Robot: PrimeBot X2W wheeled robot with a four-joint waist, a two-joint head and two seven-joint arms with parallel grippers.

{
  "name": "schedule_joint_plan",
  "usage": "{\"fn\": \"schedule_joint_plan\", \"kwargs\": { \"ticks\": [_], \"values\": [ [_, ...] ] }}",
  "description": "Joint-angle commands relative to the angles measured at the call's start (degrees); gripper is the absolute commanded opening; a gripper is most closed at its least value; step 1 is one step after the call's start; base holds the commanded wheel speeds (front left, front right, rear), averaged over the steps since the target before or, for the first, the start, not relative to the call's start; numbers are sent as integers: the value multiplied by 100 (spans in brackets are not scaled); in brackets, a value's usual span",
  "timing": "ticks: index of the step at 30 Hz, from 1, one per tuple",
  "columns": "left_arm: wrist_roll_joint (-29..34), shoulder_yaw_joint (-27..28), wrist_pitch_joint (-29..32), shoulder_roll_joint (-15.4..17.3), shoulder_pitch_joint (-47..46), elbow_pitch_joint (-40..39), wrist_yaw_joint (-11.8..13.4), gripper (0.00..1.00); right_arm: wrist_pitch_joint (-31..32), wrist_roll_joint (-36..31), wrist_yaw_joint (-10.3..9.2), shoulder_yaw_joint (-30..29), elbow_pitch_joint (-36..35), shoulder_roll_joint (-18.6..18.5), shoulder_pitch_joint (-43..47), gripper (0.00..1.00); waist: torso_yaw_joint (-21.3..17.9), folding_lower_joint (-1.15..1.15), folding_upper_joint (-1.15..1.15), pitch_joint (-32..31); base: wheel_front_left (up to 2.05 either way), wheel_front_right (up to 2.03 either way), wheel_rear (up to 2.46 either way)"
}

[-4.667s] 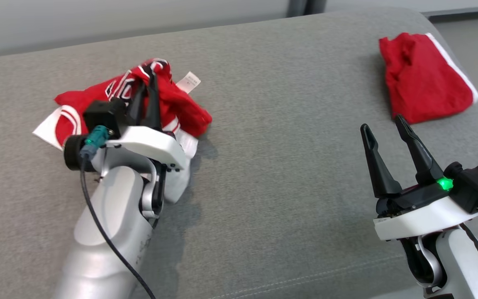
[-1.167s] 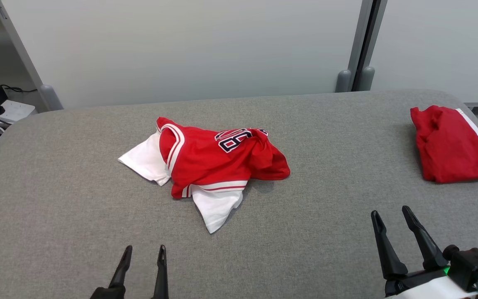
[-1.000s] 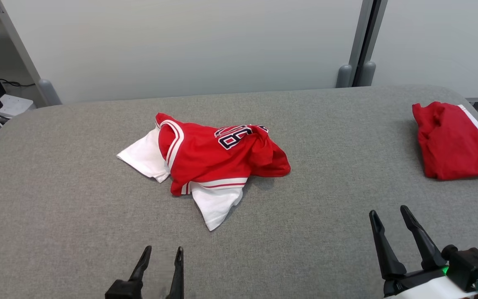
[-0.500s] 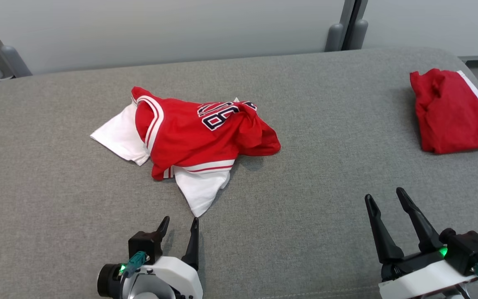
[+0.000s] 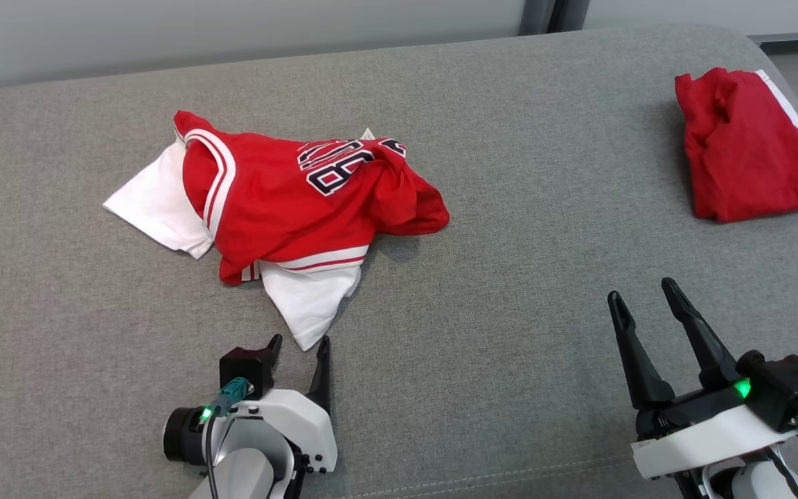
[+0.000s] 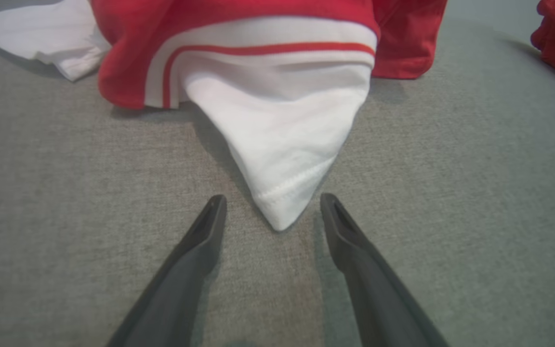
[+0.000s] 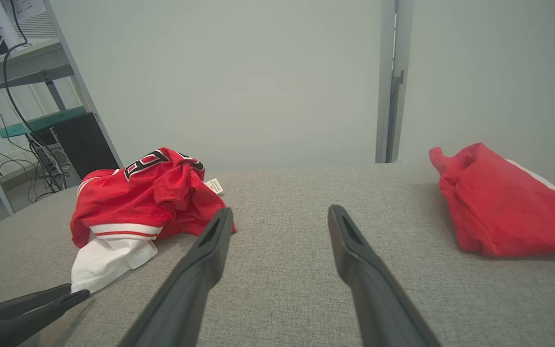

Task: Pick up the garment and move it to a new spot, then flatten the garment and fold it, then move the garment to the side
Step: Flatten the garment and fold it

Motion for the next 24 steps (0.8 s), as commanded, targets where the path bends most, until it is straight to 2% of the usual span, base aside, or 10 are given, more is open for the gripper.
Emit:
{"fn": "schedule_joint_plan", "kwargs": {
  "ticks": [1,6,7,8,9,11,17,24],
  "values": [
    [-23,138,-35,47,-225,-73,56,100,-35,46,0,113,-166,-92,-144,100,-7,0,0,9,0,0,0],
    [-112,76,-35,47,-330,50,82,100,-35,45,0,153,-151,-131,-180,100,-9,0,0,14,0,0,0],
    [-116,82,-35,47,-335,52,91,82,-35,47,0,173,-146,-141,-187,100,-8,0,0,12,0,0,0],
    [-113,90,-35,47,-340,39,96,56,-35,51,0,196,-138,-153,-198,100,-5,0,0,10,0,0,0],
    [-111,94,-35,47,-338,32,94,40,-35,54,0,213,-129,-159,-211,100,-2,0,0,6,0,0,0],
    [-114,92,-35,47,-336,29,77,0,-35,64,0,238,-125,-169,-238,100,10,0,0,4,0,0,0],
    [-149,36,-35,47,-350,1,-31,0,-35,106,0,302,-75,-228,-371,100,116,0,0,51,0,0,0],
    [310,538,-35,68,-131,-667,129,0,-35,642,0,636,706,-195,-944,100,469,0,0,232,0,0,0]
  ]
}}
